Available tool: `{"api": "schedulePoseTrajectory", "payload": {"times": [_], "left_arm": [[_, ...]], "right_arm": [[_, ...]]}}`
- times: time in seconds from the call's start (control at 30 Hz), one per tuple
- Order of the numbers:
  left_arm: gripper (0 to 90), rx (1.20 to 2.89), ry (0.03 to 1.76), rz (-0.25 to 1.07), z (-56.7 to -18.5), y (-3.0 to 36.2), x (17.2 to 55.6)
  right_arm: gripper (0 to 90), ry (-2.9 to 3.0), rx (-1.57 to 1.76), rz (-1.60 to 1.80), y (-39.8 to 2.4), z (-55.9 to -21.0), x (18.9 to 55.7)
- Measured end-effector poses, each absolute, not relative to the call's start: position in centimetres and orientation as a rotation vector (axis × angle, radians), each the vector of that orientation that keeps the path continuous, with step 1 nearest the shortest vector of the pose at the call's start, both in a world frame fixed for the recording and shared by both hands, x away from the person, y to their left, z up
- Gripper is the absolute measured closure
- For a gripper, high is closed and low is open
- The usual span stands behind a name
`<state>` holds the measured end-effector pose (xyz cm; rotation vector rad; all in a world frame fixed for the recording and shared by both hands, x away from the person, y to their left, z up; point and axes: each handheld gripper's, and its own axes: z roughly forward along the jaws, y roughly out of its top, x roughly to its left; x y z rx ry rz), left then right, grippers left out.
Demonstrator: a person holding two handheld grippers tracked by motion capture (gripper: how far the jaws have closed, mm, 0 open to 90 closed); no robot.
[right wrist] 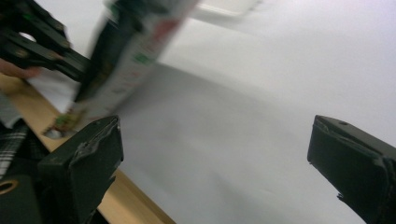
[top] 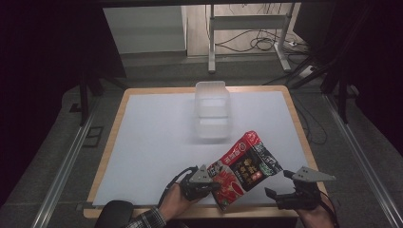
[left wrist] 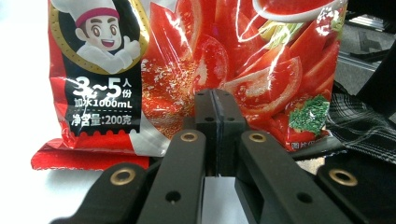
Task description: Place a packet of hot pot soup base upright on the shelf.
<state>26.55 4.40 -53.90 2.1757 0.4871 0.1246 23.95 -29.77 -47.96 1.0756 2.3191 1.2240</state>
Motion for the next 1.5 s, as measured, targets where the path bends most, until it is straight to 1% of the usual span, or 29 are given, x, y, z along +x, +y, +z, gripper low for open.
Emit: {"api": "schedulePoseTrajectory", "payload": {"times": [0.27,0.37,0.47,0.7,0.77,0.87,0.93,0.97,1.07,1.17,1.2,1.23,1.27,1.37,1.4,1.43,1.47,1.5], "left_arm": [[90.0,2.17,0.495,0.115,-53.9,4.4,26.6],[90.0,2.186,0.479,0.113,-53.9,4.6,26.8],[90.0,2.158,0.502,0.101,-54.0,4.5,26.7],[90.0,2.186,0.479,0.117,-53.9,4.6,26.8],[90.0,2.167,0.499,0.113,-53.9,4.4,26.6],[90.0,2.194,0.48,0.125,-53.8,4.4,26.6],[90.0,2.196,0.478,0.119,-53.8,4.4,26.7],[90.0,2.197,0.478,0.119,-53.8,4.4,26.7],[90.0,2.2,0.474,0.119,-53.8,4.4,26.7],[89.9,2.206,0.476,0.118,-53.7,4.4,26.7],[89.9,2.184,0.499,0.107,-53.8,4.3,26.6],[89.9,2.184,0.499,0.107,-53.8,4.3,26.6],[89.8,2.189,0.499,0.107,-53.7,4.3,26.6],[87.6,2.189,0.501,0.115,-53.5,4.5,26.5],[87.6,2.181,0.498,0.118,-53.3,4.6,26.4],[85.2,2.166,0.494,0.115,-53.2,4.7,26.4],[85.2,2.16,0.484,0.116,-53.0,4.9,26.3],[82.3,2.146,0.475,0.122,-52.6,5.1,26.2]], "right_arm": [[3.9,2.333,1.037,1.308,-28.2,-47.0,24.4],[3.9,2.346,1.035,1.317,-27.1,-46.5,25.0],[3.9,2.352,1.016,1.314,-26.2,-46.2,25.5],[3.9,2.39,1.038,1.349,-24.2,-45.8,26.9],[5.5,2.4,1.067,1.371,-23.8,-45.8,27.2],[6.2,2.42,1.063,1.353,-23.1,-45.7,27.3],[13.1,2.405,1.089,1.346,-22.6,-45.5,27.4],[17.9,2.401,1.096,1.347,-22.4,-45.5,27.5],[39.7,2.363,1.129,1.347,-22.0,-45.4,27.6],[52.8,2.311,1.144,1.338,-21.8,-45.3,27.7],[55.8,2.299,1.166,1.331,-21.7,-45.3,27.8],[55.8,2.299,1.166,1.331,-21.7,-45.3,27.8],[63.1,2.286,1.191,1.356,-21.9,-45.3,28.1],[70.3,2.272,1.238,1.485,-22.3,-45.4,28.5],[70.3,2.272,1.238,1.485,-22.3,-45.4,28.5],[73.5,2.266,1.258,1.552,-22.5,-45.3,28.5],[73.5,2.266,1.258,1.552,-22.5,-45.3,28.5],[74.6,2.259,1.282,1.601,-22.6,-45.1,28.5]]}}
